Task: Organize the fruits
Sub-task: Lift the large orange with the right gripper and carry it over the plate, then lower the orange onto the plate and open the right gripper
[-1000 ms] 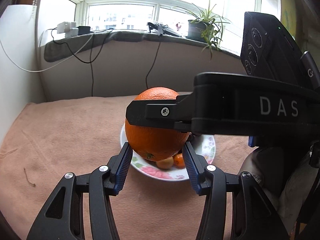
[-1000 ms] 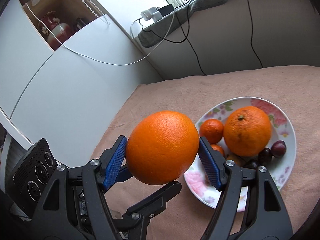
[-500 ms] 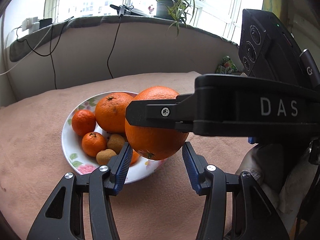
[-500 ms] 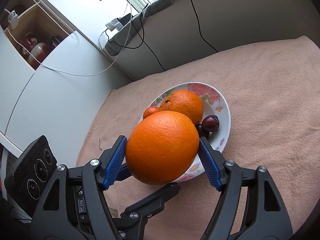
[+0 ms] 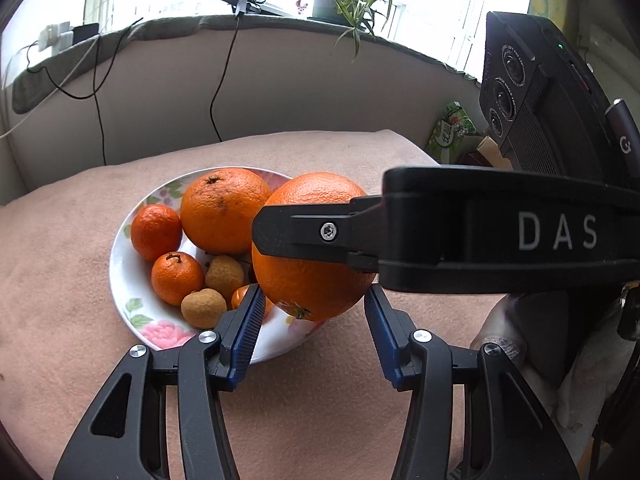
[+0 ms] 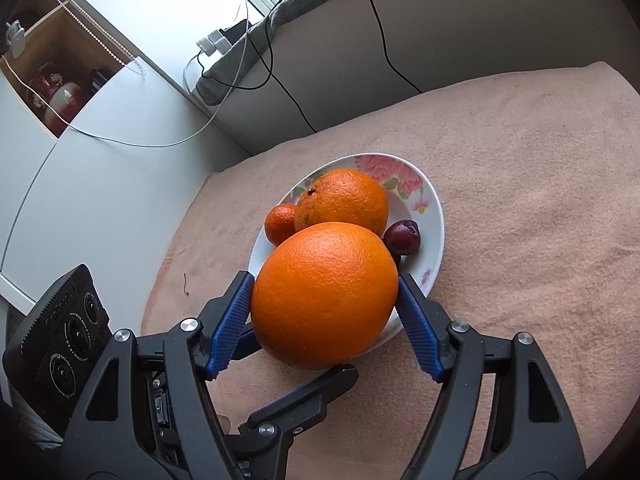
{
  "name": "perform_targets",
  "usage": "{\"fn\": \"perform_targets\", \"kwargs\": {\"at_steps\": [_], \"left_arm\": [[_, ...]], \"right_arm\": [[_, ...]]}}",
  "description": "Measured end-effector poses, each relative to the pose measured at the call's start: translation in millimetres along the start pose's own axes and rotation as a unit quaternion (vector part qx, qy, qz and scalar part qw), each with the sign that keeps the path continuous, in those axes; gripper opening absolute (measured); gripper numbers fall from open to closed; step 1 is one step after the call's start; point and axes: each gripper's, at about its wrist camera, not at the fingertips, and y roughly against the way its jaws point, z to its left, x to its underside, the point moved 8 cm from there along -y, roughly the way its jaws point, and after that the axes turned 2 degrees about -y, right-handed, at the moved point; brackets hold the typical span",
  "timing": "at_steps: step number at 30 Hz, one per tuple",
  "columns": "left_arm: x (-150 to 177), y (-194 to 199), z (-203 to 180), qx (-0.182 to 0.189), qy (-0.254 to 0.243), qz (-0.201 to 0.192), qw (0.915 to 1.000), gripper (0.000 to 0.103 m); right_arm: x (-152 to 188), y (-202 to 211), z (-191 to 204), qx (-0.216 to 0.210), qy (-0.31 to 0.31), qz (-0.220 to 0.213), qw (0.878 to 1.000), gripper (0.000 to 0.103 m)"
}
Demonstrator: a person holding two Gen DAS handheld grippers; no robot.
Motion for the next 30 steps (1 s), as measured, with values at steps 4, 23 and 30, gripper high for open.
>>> {"fn": "perform_targets", "kwargs": {"at_steps": [4, 23, 30], "left_arm": [[1.5, -4.3, 0.3, -0.001, -0.001, 0.004, 1.0, 0.051], [0.5, 26.9, 28.3, -0.016, 0.03, -0.021, 0.9992, 0.06], [-6.3, 51.7, 29.5, -0.026, 0.028, -0.041, 0.9984, 0.07]], "right_arm": [[2.0, -4.7, -5.8, 0.015, -0.008, 0.006, 1.0, 0.075], [-2.8, 53.5, 0.3, 0.04, 0.024, -0.08, 0.996, 0.076], [1.5, 73.7, 13.5, 0.075, 0.063, -0.117, 0.988, 0.087]]}}
